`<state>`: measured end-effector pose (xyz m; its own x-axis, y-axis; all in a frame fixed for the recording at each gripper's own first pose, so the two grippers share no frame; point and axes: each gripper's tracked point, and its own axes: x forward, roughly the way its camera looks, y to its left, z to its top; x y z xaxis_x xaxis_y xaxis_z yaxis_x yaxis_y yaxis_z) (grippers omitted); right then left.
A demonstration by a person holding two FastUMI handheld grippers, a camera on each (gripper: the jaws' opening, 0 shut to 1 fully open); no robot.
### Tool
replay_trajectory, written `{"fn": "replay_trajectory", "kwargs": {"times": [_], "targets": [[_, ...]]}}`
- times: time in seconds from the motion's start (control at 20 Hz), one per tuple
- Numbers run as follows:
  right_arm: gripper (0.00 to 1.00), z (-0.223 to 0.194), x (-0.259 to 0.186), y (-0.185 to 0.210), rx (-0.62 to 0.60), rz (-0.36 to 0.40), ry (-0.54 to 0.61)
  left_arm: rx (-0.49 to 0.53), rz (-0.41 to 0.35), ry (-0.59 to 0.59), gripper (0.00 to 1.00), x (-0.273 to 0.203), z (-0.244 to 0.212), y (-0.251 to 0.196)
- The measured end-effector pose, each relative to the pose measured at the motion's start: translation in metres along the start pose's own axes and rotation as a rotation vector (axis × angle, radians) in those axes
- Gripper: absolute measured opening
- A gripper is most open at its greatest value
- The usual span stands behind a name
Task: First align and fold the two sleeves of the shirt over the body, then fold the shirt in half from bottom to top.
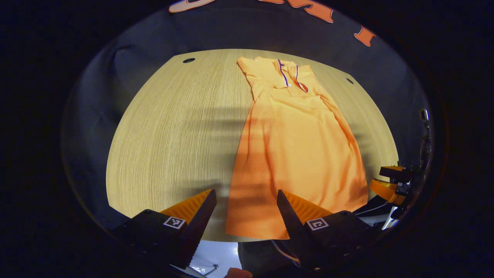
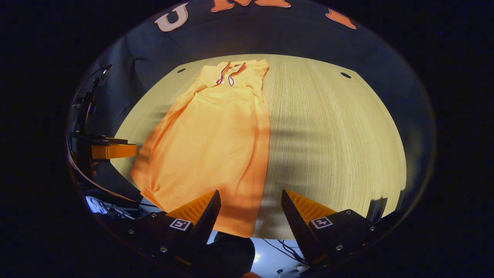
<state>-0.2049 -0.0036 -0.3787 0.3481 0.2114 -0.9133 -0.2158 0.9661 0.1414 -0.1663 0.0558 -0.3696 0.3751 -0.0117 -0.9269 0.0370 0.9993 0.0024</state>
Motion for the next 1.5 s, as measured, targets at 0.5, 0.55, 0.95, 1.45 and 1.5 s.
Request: {"fn": "replay_trajectory", "kwargs": {"times": [0.5,0.55,0.95,1.45,1.5], "targets": [[0.96,-0.051,0.012,0.025,0.032,0.044,0.111,0.018,0.008,0.112,0.98,0.0,-0.064,-0.005],[0.97,-0.056,0.01,0.028,0.023,0.04,0.126,0.02,0.01,0.12,0.98,0.002,-0.067,-0.005],[0.8,-0.052,0.016,0.023,0.028,-0.014,0.117,0.039,0.031,0.146,0.98,0.016,-0.07,-0.005],[0.24,-0.052,0.018,0.009,0.079,-0.109,0.117,0.044,0.035,0.095,0.55,0.021,-0.057,-0.018],[0.2,-0.052,0.019,0.006,0.101,-0.103,0.121,0.013,0.042,0.094,0.4,0.022,-0.057,-0.019]]}}
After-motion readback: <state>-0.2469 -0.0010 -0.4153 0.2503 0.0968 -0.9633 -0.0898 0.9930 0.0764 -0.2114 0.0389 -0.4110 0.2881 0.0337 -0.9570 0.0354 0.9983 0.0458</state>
